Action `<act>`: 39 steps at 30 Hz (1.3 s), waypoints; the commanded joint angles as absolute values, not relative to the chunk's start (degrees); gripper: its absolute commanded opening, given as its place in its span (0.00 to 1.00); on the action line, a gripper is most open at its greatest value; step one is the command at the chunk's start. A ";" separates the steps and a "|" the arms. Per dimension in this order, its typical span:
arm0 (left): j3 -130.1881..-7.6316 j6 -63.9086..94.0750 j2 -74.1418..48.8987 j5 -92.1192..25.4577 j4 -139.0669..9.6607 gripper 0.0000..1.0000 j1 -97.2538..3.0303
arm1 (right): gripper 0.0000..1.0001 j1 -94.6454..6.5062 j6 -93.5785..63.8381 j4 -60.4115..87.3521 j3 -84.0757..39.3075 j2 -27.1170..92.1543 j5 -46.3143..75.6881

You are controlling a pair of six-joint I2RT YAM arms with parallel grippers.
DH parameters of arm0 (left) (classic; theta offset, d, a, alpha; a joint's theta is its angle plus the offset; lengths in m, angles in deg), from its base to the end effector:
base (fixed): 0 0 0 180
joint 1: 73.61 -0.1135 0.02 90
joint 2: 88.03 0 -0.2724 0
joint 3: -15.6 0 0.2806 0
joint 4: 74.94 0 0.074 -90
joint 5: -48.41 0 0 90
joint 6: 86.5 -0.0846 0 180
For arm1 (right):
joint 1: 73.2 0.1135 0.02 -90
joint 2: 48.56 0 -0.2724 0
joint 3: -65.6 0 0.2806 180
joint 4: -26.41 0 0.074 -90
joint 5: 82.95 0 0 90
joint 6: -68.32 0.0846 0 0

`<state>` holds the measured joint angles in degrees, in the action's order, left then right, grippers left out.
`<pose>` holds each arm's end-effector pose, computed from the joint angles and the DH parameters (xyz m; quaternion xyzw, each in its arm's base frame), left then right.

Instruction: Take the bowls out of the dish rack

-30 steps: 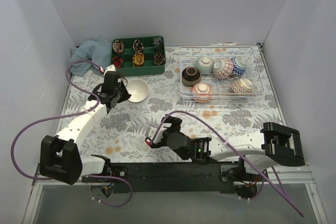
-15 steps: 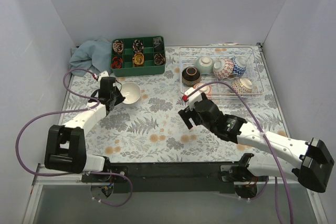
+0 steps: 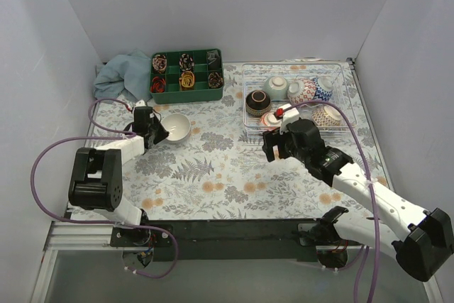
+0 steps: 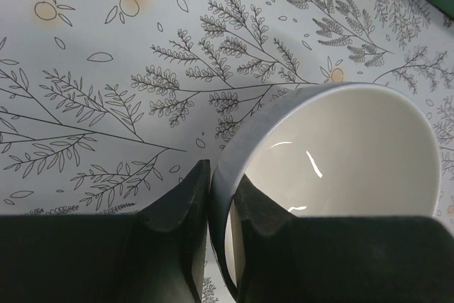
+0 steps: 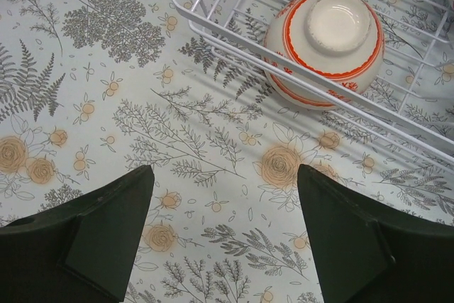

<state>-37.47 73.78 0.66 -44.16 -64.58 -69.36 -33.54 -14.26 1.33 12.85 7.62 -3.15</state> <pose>0.3513 -0.0223 0.1084 -0.5121 0.7726 -0.2103 0.3108 0.2303 0.1714 0.2480 -0.1940 0.8350 0.1333 0.4973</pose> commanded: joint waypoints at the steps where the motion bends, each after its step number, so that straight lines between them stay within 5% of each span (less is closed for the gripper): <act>1: -37.61 73.99 0.22 -42.21 -68.93 0.23 -70.01 | 0.90 -36.45 -12.28 1.41 11.50 7.51 0.54; 16: -40.77 70.83 -13.56 -50.81 -58.30 0.98 -69.92 | 0.90 -47.17 -10.27 -0.52 3.69 14.36 -0.86; 23: -40.24 68.72 -22.10 -51.61 -56.98 0.98 -67.47 | 0.90 -53.77 -9.55 -1.40 -2.55 20.15 -2.36; 39: -43.23 61.25 -23.43 -60.31 -54.25 0.98 -56.48 | 0.90 -56.93 -32.14 -7.64 -14.51 37.65 -29.24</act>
<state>-40.53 64.52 -22.14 -55.53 -55.18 -58.19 -56.16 -25.48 -6.34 -12.22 35.14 -22.28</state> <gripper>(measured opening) 0.982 0.898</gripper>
